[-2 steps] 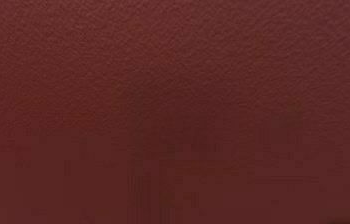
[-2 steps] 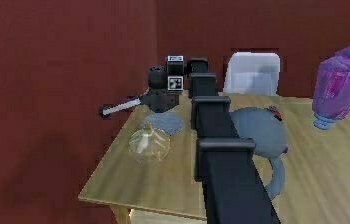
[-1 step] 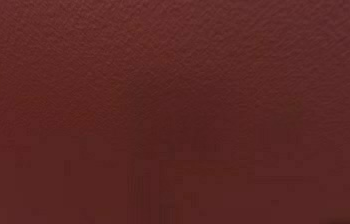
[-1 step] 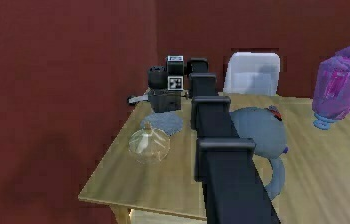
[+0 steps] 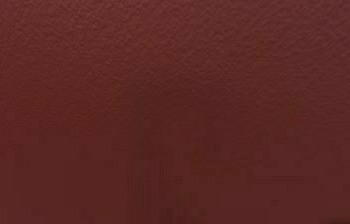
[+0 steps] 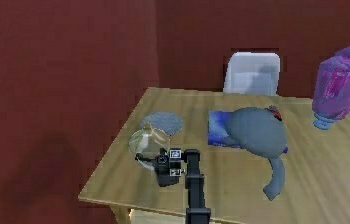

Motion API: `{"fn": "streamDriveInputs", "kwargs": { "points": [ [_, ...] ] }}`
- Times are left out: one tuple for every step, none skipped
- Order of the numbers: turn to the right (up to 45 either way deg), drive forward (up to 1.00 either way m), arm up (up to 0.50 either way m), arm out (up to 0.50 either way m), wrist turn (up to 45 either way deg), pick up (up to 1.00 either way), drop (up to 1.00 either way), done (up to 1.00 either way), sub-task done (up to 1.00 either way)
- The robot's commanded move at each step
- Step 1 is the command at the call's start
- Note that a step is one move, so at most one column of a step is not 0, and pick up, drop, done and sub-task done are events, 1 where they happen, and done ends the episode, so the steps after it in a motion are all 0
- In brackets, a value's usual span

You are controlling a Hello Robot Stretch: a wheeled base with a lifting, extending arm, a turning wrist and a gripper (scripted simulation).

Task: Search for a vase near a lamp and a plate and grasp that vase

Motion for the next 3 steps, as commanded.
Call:
{"fn": "streamDriveInputs", "kwargs": {
  "points": [
    [0.0, 0.00, 0.00, 0.00, 0.0, 1.00, 0.00, 0.00, 0.00],
    [0.0, 0.00, 0.10, 0.00, 0.0, 0.00, 0.00, 0.00, 0.00],
    [0.0, 0.00, 0.00, 0.00, 0.0, 0.00, 0.00, 1.00, 0.00]
  ]
}}
